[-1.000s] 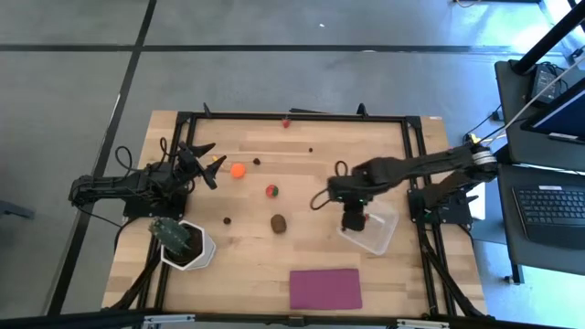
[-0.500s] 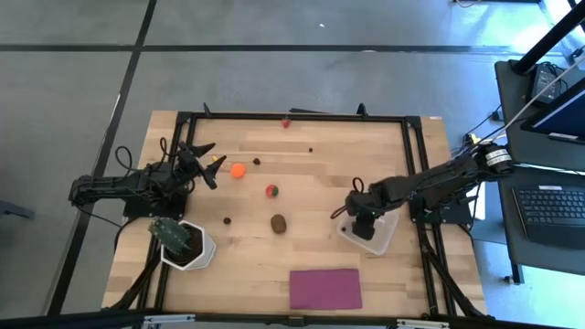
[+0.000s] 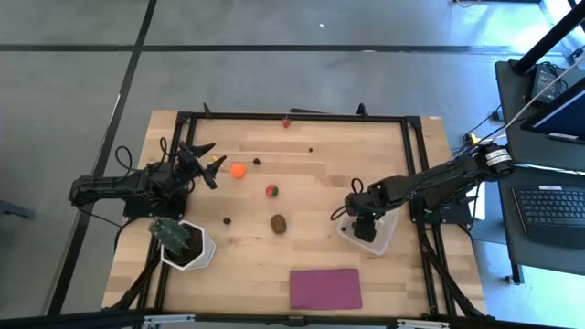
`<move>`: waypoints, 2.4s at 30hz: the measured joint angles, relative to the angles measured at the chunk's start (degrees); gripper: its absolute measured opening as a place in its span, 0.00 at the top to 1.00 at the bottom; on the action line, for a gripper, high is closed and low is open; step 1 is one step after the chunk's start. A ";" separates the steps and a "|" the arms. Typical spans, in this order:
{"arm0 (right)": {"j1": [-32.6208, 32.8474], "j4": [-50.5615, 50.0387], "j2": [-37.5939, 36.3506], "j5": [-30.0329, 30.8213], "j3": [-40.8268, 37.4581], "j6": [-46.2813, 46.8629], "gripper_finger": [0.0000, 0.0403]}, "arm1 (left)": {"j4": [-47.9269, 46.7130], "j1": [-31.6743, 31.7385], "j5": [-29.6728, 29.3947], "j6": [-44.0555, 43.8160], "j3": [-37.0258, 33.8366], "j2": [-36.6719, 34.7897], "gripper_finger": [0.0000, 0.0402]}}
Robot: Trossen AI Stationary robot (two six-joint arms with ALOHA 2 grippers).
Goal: Pick and placing Produce into tupperware
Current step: Put the blueberry into the transparent bin
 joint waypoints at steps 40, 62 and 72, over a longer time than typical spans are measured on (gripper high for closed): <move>-34.34 60.58 13.31 4.57 5.53 -34.44 0.43 | -0.01 -0.01 0.00 -1.33 -0.01 -0.02 0.32; -38.93 66.72 27.19 7.95 6.31 -32.54 0.42 | 0.00 -0.02 0.02 -1.31 -0.02 0.00 0.32; -40.41 65.94 27.36 4.25 6.31 -31.17 0.42 | 0.00 -0.02 0.02 -1.31 0.00 -0.01 0.32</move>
